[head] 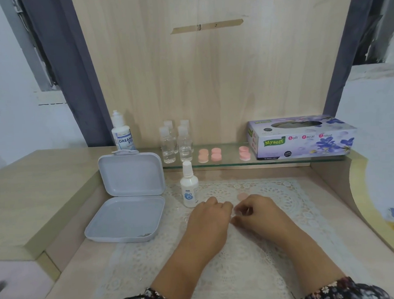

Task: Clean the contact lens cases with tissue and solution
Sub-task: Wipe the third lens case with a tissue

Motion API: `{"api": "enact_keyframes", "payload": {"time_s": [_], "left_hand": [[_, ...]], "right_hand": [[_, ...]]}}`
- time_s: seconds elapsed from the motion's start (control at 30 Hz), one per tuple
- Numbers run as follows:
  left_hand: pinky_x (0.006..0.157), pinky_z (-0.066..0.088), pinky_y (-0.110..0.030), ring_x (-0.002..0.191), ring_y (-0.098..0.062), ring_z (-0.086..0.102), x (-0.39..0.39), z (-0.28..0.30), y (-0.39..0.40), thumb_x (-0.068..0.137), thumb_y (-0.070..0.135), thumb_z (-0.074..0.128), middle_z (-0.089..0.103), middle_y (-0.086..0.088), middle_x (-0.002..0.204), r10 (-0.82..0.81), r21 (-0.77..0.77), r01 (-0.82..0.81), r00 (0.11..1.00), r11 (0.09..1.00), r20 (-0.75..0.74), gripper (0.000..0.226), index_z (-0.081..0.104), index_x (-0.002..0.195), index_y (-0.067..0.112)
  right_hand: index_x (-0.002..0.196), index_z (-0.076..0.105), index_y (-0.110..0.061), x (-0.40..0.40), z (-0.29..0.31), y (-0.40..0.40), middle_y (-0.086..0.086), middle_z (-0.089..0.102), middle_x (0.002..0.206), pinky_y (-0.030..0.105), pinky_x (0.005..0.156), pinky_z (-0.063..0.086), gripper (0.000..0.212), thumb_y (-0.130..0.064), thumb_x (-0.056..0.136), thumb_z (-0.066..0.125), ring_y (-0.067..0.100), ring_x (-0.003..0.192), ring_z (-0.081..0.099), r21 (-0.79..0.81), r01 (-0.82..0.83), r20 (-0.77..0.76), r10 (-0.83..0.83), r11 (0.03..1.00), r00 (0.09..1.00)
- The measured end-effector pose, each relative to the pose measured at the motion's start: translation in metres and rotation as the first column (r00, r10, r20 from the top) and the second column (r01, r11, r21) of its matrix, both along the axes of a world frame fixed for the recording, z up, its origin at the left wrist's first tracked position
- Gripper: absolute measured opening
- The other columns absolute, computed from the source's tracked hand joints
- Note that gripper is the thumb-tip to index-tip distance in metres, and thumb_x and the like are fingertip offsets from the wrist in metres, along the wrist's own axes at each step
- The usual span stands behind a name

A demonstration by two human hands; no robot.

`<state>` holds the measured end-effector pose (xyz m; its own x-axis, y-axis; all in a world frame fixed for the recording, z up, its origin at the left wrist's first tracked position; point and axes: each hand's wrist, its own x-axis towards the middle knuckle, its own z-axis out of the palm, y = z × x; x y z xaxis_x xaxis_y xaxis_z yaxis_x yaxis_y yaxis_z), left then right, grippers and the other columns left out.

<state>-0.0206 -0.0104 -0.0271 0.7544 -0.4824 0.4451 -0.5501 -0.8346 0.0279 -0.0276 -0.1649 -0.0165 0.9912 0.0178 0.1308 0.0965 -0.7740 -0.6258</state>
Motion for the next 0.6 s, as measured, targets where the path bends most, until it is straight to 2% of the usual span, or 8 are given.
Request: {"api": "enact_keyframes", "payload": {"time_s": [0.07,0.1,0.2,0.27,0.3,0.37,0.5,0.6], "left_hand": [[0.074,0.039,-0.026,0.094,-0.019,0.054,0.001,-0.001,-0.001,0.092,0.021,0.058,0.058,0.001,0.106,0.027,-0.137,-0.046,0.991,0.99,-0.134,0.025,0.055,0.117,0.023],[0.078,0.041,-0.028,0.098,-0.019,0.053,0.003,-0.001,-0.001,0.097,0.022,0.05,0.055,0.0,0.111,0.024,-0.234,-0.081,0.971,0.969,-0.236,0.023,0.05,0.12,0.023],[0.076,0.041,-0.023,0.094,-0.011,0.052,0.007,-0.005,0.002,0.098,0.02,0.049,0.054,0.008,0.103,-0.077,-0.538,-0.129,0.935,0.833,-0.345,0.01,0.047,0.103,0.028],[0.073,0.039,-0.02,0.087,-0.006,0.052,0.007,-0.002,0.006,0.097,0.016,0.05,0.054,0.013,0.095,-0.141,-0.726,-0.106,0.952,0.679,-0.271,0.018,0.044,0.094,0.033],[0.074,0.04,-0.019,0.088,-0.004,0.052,0.007,-0.002,0.009,0.097,0.017,0.051,0.054,0.013,0.094,-0.126,-0.767,-0.084,0.97,0.636,-0.21,0.02,0.044,0.093,0.036],[0.077,0.044,-0.021,0.09,-0.007,0.053,0.008,-0.003,0.011,0.095,0.023,0.055,0.055,0.011,0.094,-0.074,-0.741,-0.047,0.989,0.67,-0.13,0.014,0.047,0.095,0.034],[0.071,0.048,-0.037,0.083,-0.019,0.052,0.012,-0.013,0.006,0.089,0.014,0.063,0.058,-0.002,0.089,-0.055,-0.483,0.02,0.997,0.875,-0.059,0.005,0.058,0.09,0.015],[0.077,0.051,-0.037,0.092,-0.02,0.053,0.016,-0.021,0.007,0.086,0.015,0.066,0.06,-0.003,0.094,-0.099,-0.342,0.082,0.995,0.936,-0.033,0.009,0.07,0.091,0.008]], "right_hand": [[0.086,0.073,-0.01,-0.001,0.0,0.001,0.006,0.066,0.088,0.034,0.075,0.051,0.022,-0.03,0.079,0.073,0.018,0.081,0.062,-0.003,0.0,0.003,0.0,1.0,1.0],[0.087,0.073,-0.011,-0.002,0.0,0.0,0.004,0.066,0.088,0.033,0.076,0.051,0.021,-0.03,0.079,0.073,0.016,0.081,0.062,-0.003,-0.001,0.005,0.001,1.0,1.0],[0.091,0.074,-0.015,-0.003,0.0,-0.001,-0.002,0.065,0.089,0.027,0.074,0.049,0.019,-0.03,0.079,0.074,0.01,0.081,0.061,0.017,-0.006,0.0,0.006,1.0,1.0],[0.094,0.074,-0.019,-0.002,0.0,-0.002,-0.007,0.062,0.09,0.022,0.073,0.046,0.019,-0.032,0.079,0.075,0.004,0.081,0.057,0.017,-0.014,0.001,0.013,1.0,1.0],[0.095,0.074,-0.021,-0.002,0.0,-0.002,-0.009,0.061,0.091,0.02,0.073,0.046,0.02,-0.032,0.079,0.075,0.003,0.082,0.056,0.016,-0.019,0.004,0.019,1.0,1.0],[0.096,0.074,-0.022,-0.002,0.001,-0.002,-0.01,0.06,0.092,0.019,0.074,0.045,0.02,-0.032,0.079,0.075,0.001,0.082,0.055,0.021,-0.024,0.008,0.024,0.999,1.0],[0.098,0.073,-0.022,-0.001,-0.001,-0.002,-0.012,0.06,0.09,0.012,0.064,0.04,0.021,-0.032,0.08,0.075,0.0,0.079,0.055,0.011,-0.021,0.013,0.02,1.0,1.0],[0.092,0.073,-0.013,0.0,-0.002,-0.002,-0.003,0.064,0.087,0.02,0.065,0.047,0.022,-0.031,0.08,0.074,0.008,0.078,0.06,0.016,-0.008,0.003,0.008,1.0,1.0]]}}
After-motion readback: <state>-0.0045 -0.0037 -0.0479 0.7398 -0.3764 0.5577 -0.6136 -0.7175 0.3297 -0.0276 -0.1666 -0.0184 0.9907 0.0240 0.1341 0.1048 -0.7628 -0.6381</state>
